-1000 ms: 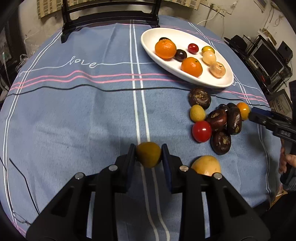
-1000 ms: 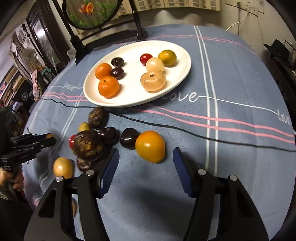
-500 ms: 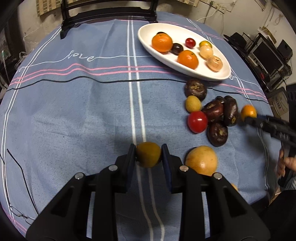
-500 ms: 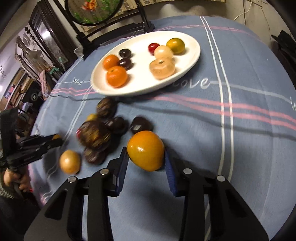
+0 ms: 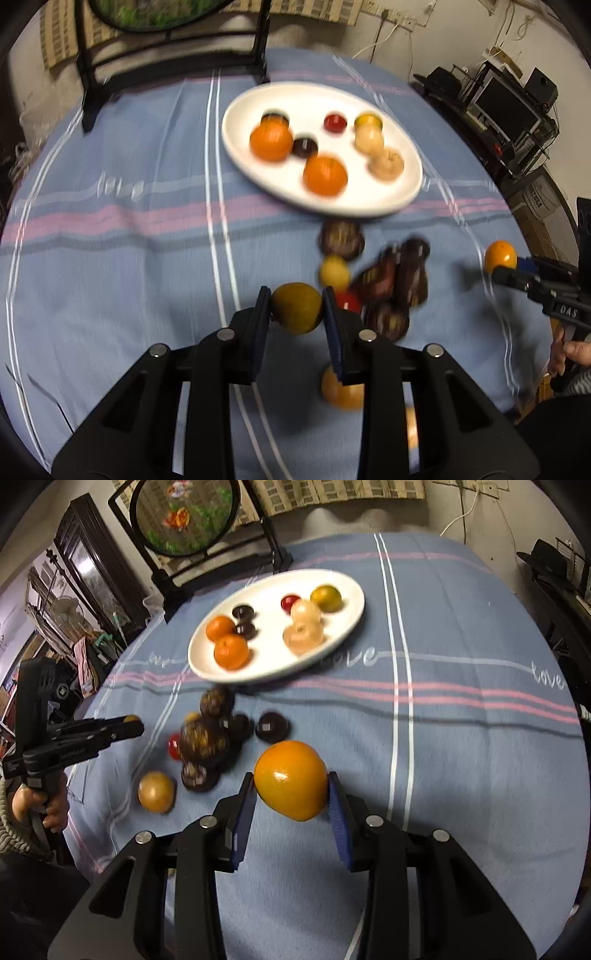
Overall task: Organize fruits
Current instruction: 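Carry both fruits onto the white plate and open both tools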
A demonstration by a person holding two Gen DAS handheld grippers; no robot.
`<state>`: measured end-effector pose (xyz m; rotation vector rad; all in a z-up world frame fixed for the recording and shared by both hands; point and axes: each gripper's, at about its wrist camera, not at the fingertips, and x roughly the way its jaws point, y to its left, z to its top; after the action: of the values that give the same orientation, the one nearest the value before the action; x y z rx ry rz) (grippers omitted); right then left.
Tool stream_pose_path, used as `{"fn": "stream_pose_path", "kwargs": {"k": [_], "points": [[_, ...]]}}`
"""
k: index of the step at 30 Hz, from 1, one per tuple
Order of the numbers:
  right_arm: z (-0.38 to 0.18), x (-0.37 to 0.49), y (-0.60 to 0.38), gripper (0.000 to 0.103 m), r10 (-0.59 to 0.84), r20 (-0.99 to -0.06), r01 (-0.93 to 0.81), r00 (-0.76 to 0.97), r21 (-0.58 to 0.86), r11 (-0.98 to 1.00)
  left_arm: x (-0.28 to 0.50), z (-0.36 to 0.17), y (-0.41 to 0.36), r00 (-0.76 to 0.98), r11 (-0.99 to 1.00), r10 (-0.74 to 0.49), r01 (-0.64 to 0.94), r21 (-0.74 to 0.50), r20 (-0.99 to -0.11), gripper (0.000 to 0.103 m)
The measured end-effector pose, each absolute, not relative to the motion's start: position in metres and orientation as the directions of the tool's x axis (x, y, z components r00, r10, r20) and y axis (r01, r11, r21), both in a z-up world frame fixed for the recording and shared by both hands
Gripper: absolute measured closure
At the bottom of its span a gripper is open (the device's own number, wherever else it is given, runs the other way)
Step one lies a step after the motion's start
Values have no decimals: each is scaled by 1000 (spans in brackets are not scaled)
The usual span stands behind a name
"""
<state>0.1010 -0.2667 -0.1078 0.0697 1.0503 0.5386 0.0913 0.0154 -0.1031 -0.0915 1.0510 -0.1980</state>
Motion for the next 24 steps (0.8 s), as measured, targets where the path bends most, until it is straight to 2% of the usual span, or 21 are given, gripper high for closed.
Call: {"fn": "stream_pose_path", "kwargs": {"k": [8, 12, 19, 24], "points": [[-78, 172, -237, 64, 494, -759, -452, 425, 295, 842, 181, -72, -5, 541, 976, -204, 180, -125, -816, 74], [-81, 205, -207, 64, 519, -755, -506, 401, 289, 813, 234, -71, -16, 543, 973, -208, 197, -117, -813, 74], [-110, 240, -163, 64, 530, -774, -551, 348, 289, 783, 320, -98, -32, 510, 972, -206, 204, -116, -835, 74], [-125, 255, -151, 62, 497, -789, -543, 362, 255, 800, 344, -125, -34, 475, 977, -191, 175, -121, -859, 72]]}}
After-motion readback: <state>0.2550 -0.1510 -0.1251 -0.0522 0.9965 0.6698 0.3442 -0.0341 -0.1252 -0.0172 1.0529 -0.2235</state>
